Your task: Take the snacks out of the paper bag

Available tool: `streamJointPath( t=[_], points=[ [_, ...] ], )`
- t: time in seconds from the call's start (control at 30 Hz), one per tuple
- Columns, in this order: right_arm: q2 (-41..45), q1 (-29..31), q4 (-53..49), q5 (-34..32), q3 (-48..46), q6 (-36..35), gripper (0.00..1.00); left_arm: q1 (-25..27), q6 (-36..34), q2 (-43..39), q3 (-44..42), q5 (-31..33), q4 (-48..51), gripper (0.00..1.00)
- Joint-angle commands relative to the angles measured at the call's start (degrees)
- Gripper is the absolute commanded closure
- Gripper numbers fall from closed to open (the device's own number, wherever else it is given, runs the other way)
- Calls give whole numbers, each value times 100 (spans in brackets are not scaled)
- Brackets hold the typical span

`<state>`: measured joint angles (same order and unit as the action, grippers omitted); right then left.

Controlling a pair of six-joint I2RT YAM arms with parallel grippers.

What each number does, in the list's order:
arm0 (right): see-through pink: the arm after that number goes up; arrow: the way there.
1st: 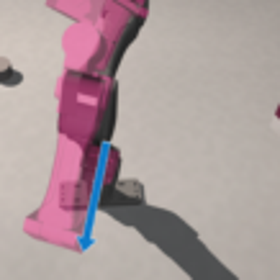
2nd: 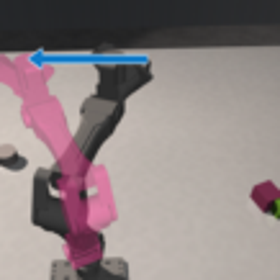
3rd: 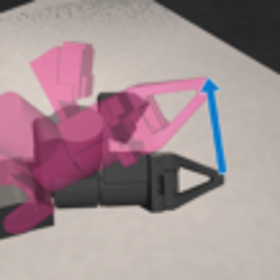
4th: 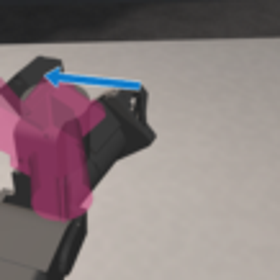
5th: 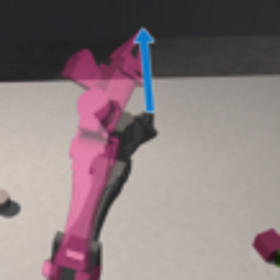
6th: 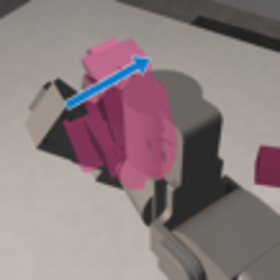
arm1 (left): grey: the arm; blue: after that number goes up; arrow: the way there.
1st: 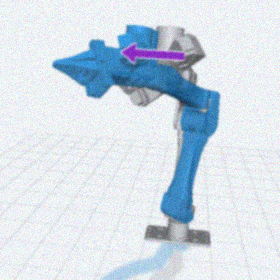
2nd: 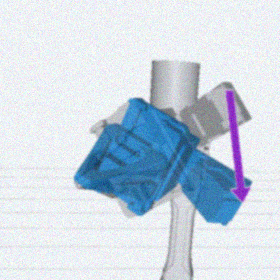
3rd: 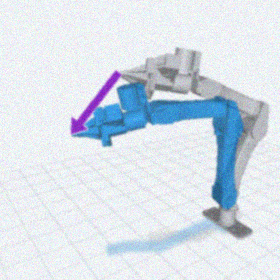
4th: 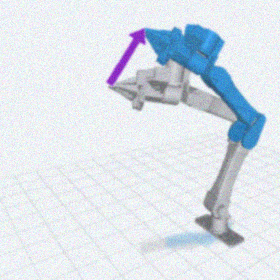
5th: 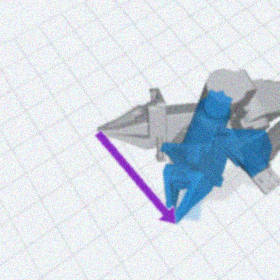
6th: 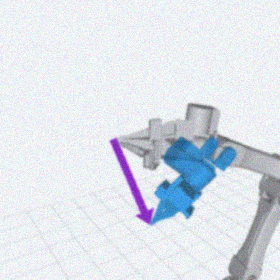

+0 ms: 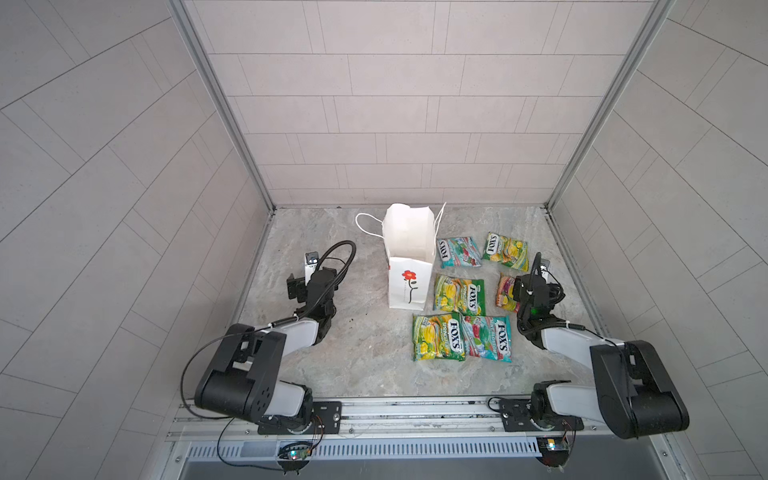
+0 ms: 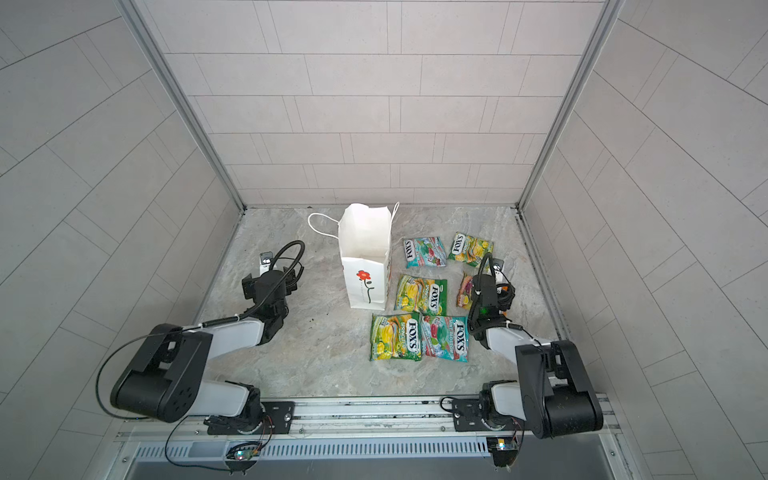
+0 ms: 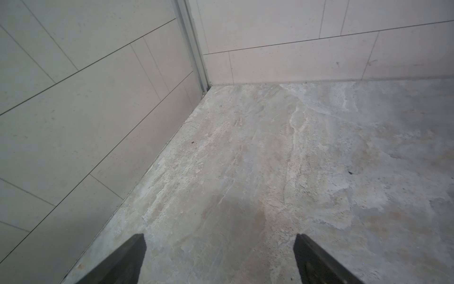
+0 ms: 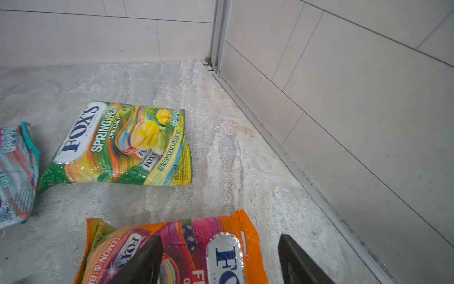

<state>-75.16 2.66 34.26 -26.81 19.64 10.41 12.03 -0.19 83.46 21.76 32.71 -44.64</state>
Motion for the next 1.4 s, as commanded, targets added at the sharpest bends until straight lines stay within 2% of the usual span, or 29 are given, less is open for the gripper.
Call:
streamJointPath(
  t=[0.0, 0.03, 0.13, 0.27, 0.53, 0.6, 0.63, 0.7, 0.8, 1.37],
  points=[
    [-168, -65, 987, 526, -130, -377, 24, -168, -326, 471, -194, -569, -1327, 0],
    [-247, -105, 1289, 683, -187, -399, 23, -230, -366, 604, -255, -677, -1632, 0],
    [-486, -159, 1942, 999, -319, -492, 23, -448, -1, 473, -301, -913, -1328, 0],
    [-902, -214, 2513, 1298, -392, -497, 23, -509, -96, 902, -471, -1107, -2300, 0],
    [-1413, -213, 3174, 1336, -520, -499, 22, -535, -105, 840, -268, -1214, -1703, 0],
    [-1632, -155, 3534, 1336, -542, -591, 13, -553, 22, 795, 12, -1082, -1065, 0],
    [-1537, -145, 3230, 1304, -463, -578, 12, -643, 88, 790, 47, -1224, -987, 0],
    [-1512, -138, 2770, 1256, -227, -609, 1, -789, 216, 773, 95, -1341, -863, 0],
    [-1514, -46, 2437, 1178, -58, -681, 1, -783, 202, 775, 90, -1339, -892, 0],
    [-1520, -44, 2492, 1176, -75, -706, 1, -775, 182, 760, 59, -1357, -929, 0]
  ],
)
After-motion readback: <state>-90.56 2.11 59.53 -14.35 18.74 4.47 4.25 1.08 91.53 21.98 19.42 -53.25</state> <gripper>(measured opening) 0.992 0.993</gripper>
